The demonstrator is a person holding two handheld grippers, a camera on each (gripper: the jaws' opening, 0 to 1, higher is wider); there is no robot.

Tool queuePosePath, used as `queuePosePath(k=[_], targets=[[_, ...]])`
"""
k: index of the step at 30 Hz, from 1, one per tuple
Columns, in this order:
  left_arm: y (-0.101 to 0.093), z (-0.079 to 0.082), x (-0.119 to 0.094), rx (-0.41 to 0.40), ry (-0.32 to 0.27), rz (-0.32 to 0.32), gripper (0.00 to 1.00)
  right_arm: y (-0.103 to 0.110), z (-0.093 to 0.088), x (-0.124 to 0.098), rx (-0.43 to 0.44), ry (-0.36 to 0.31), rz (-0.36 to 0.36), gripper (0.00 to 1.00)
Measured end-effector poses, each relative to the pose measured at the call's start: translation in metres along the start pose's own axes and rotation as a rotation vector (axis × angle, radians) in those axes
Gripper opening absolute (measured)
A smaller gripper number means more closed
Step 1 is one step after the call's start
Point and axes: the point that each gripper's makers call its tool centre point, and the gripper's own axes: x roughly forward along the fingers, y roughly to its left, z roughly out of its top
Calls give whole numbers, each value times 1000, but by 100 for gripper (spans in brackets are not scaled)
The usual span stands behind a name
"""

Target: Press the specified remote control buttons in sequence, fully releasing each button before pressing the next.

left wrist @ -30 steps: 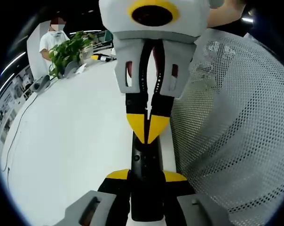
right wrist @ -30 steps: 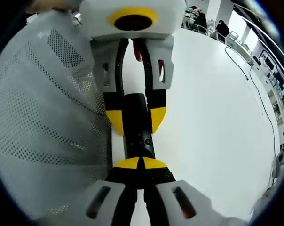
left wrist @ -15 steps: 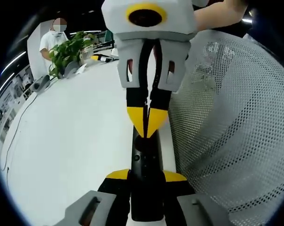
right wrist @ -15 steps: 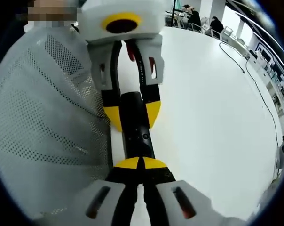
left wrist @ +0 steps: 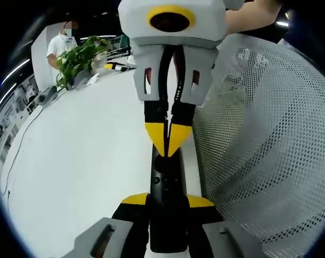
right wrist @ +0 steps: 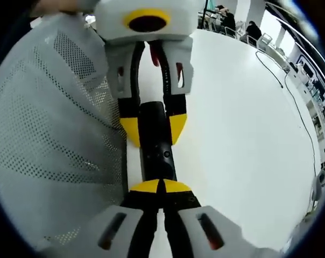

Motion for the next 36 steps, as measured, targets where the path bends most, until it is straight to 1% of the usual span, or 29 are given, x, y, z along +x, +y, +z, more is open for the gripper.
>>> queuePosePath(k=[2,3,6,8,11,15,17,19,21,22,25,26,29,31,33,34,35,36], targets=[[0,0,0,0,0,0,24,0,0,0,25,-16,-9,0],[0,0,0,0,0,1,24,0,0,0,52,-23,-15,0],[1,0,0,1,3,1,24,-1,0,0,74,-30,-28,0],[1,0,0,0,2,1,24,0,0,-1,70,-33,-34,0],[1,0,0,0,0,2,24,-1,1,-1,96,-42,-30,0],[1,-1,0,0,0,2,24,-1,2,0,100,-43,-21,0],[1,-1,0,0,0,2,24,-2,4,1,122,-46,-16,0],[1,-1,0,1,0,1,24,-2,5,2,118,-42,-14,0],[1,-1,0,-1,1,1,24,-1,8,4,98,-31,-28,0],[0,-1,0,-2,2,1,24,-2,9,5,70,-19,-42,0],[0,0,0,-5,6,-2,24,-1,11,6,32,5,-68,0],[0,0,0,-2,8,-2,24,-1,12,7,40,9,-69,0],[0,0,1,3,19,-4,25,-4,11,7,100,28,-76,0],[0,0,1,2,25,-2,25,-5,11,7,113,34,-81,0],[0,0,1,1,24,0,25,-4,11,6,105,42,-84,0],[0,0,0,-2,19,2,25,-5,11,6,118,38,-81,0],[0,-1,0,-2,15,3,25,-5,11,6,162,23,-76,0],[0,-1,0,-3,11,4,25,-5,11,6,223,-4,-69,0]])
